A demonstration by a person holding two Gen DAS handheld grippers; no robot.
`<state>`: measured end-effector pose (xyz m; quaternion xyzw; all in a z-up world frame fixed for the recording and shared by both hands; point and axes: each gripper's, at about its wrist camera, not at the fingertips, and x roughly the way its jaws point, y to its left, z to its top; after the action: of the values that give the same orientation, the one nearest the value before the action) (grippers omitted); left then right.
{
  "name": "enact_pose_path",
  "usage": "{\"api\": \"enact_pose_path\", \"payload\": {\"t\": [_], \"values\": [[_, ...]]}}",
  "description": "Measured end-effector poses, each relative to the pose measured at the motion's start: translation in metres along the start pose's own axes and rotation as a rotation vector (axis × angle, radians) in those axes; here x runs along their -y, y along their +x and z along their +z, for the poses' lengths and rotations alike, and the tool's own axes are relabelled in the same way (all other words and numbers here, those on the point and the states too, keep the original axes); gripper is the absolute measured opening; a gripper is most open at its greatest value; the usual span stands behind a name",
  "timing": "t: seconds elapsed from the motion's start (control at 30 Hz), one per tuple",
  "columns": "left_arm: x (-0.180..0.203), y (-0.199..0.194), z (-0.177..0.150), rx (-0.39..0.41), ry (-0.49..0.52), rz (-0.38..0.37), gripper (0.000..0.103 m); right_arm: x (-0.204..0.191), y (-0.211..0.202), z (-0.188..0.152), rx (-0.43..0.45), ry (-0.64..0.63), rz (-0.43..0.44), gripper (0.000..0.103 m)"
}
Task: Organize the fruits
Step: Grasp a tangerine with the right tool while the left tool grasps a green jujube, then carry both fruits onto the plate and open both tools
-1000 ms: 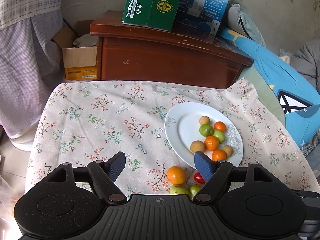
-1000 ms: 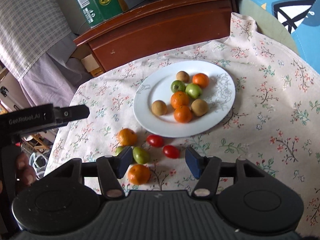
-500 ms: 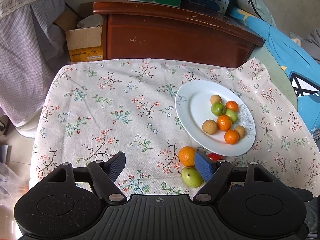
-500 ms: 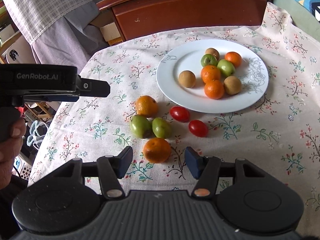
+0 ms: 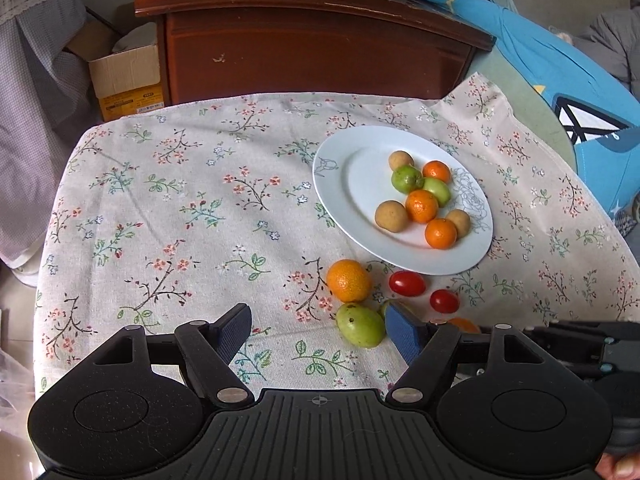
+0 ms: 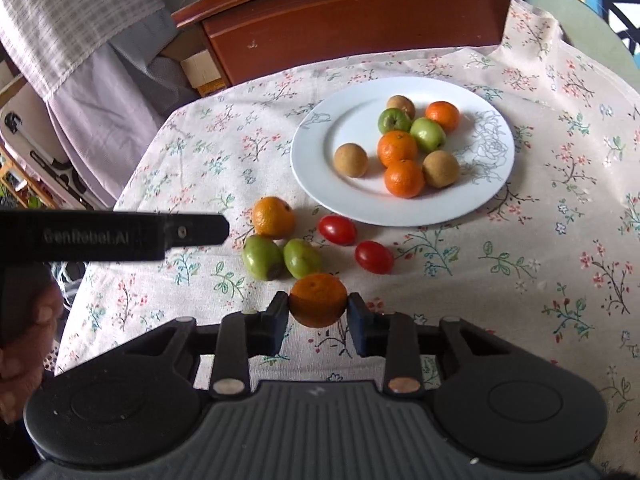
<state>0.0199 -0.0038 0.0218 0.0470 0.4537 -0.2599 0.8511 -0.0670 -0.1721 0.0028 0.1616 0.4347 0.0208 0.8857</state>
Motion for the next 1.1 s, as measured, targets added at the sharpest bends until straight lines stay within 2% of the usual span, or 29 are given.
{"api": "enact_pose_path", "payload": {"t": [0.1,0.33,0.5,0.6,0.63,0.67,0.9,1.03,1.1], "values": [[0.011,0.007,-0.005,-0.010,0.061,-0.011,0.073,0.008,-0.012,0.009,0.043,0.032,-0.037,0.032],[0.029,0.019,-0.014,0.011,0.190,-0.030,0.073,0.027,-0.027,0.021,0.090,0.159,-0.040,0.032],[0.036,0.023,-0.017,0.028,0.270,-0.027,0.064,0.038,-0.033,0.023,0.098,0.223,-0.026,0.032],[0.037,0.027,-0.020,0.029,0.310,-0.019,0.057,0.039,-0.035,0.024,0.108,0.233,-0.031,0.032],[0.037,0.028,-0.020,0.028,0.321,-0.021,0.051,0.040,-0.036,0.024,0.111,0.238,-0.029,0.032],[0.037,0.030,-0.020,0.020,0.331,-0.023,0.045,0.040,-0.036,0.024,0.113,0.240,-0.026,0.032],[0.039,0.039,-0.022,0.012,0.345,-0.016,0.044,0.041,-0.036,0.024,0.110,0.247,-0.021,0.032],[0.040,0.038,-0.021,0.023,0.342,-0.034,0.033,0.042,-0.035,0.024,0.102,0.258,-0.014,0.032],[0.039,0.038,-0.021,0.023,0.333,-0.039,0.032,0.042,-0.035,0.025,0.101,0.257,-0.015,0.032]]}}
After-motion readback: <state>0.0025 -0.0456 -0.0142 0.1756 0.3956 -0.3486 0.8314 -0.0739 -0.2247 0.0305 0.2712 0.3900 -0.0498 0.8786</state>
